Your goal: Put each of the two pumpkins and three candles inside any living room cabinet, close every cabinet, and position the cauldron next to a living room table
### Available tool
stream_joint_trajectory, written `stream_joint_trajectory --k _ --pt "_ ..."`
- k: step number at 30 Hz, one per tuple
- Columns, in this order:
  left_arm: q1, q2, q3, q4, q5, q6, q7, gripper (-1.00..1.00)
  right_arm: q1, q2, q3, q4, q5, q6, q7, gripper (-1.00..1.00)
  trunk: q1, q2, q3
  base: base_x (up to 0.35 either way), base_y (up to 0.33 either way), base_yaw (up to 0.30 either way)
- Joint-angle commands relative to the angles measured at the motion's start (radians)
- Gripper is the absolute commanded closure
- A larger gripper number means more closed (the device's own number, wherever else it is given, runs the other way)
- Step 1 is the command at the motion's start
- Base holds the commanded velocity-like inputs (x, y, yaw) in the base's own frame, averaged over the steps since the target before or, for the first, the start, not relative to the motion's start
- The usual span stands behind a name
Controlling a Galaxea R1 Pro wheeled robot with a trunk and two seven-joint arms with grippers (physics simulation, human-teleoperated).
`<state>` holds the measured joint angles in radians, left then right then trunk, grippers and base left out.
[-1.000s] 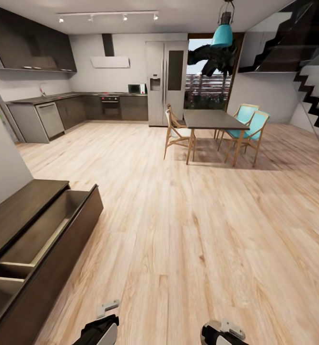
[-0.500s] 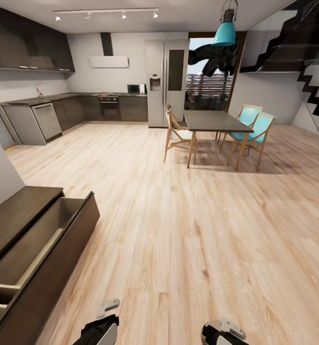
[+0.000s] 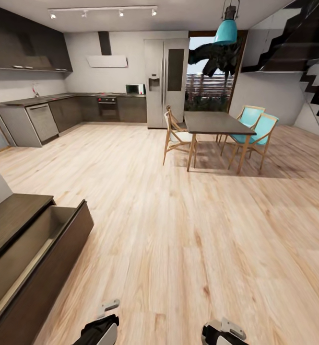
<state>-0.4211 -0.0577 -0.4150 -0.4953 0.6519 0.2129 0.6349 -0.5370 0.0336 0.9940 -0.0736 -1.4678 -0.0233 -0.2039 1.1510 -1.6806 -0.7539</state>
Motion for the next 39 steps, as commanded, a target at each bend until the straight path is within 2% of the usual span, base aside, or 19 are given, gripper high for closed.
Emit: stream_joint_trajectory --k 1,2,6,13,19,39 --pt "-0.001 0.001 -0.007 -0.002 0.005 0.005 0.008 -1.00 -0.001 0.000 0.009 -0.002 -0.011 -0.002 -0.005 1.00 0.000 0.000 -0.001 0.314 -0.075 0.000" --pt "0.000 0.007 -0.013 -0.008 0.007 0.009 0.002 -1.00 -0.001 -0.006 0.014 0.000 -0.016 0.005 0.001 1.00 0.000 0.000 -0.001 0.000 0.000 0.000" --pt "0.001 0.003 -0.026 -0.018 0.009 0.002 -0.020 -1.00 -0.001 -0.029 0.017 0.003 -0.009 0.018 0.021 1.00 0.000 0.000 -0.001 0.002 0.000 0.000" --pt "0.000 -0.008 -0.025 -0.013 0.002 -0.003 -0.040 -1.00 -0.001 0.005 0.017 0.005 -0.003 -0.014 -0.007 1.00 0.000 0.000 -0.001 0.206 0.000 0.000" --pt "0.000 -0.008 -0.025 -0.012 0.002 -0.003 -0.043 -1.00 -0.001 0.006 0.017 0.005 -0.003 -0.014 -0.043 1.00 0.000 0.000 -0.001 0.325 0.000 0.000" --pt "0.000 -0.010 -0.026 -0.009 0.002 -0.003 -0.043 -1.00 -0.001 0.005 0.018 0.005 -0.003 -0.013 -0.043 1.00 0.000 0.000 -0.001 0.330 0.000 0.000"
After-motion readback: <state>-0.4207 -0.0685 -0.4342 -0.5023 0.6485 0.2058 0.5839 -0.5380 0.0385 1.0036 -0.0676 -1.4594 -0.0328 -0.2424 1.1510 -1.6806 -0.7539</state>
